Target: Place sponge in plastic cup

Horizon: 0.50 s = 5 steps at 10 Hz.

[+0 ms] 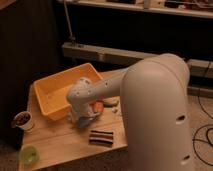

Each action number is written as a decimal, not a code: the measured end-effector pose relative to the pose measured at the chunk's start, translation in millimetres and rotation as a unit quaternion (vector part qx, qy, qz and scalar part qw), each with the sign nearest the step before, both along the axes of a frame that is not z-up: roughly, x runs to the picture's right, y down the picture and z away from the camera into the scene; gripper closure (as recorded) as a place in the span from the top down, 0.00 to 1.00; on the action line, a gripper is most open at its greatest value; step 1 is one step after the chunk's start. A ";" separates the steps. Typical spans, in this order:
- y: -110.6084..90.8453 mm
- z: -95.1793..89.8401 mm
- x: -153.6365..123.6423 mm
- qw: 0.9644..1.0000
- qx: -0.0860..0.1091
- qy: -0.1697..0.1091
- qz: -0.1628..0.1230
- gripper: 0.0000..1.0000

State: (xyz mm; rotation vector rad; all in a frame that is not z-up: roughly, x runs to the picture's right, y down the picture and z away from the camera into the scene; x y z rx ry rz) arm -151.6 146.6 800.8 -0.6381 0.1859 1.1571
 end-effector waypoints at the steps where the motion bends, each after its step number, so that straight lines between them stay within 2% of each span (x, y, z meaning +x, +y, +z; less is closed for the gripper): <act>1: -11.3 -0.6 1.9 1.000 0.009 0.002 0.003 0.00; 2: -18.5 1.9 1.1 1.000 0.013 0.000 0.000 0.02; 3: -19.6 6.2 -6.5 1.000 0.006 -0.011 -0.006 0.09; 5: -8.8 12.9 -35.7 0.999 -0.009 -0.042 -0.031 0.29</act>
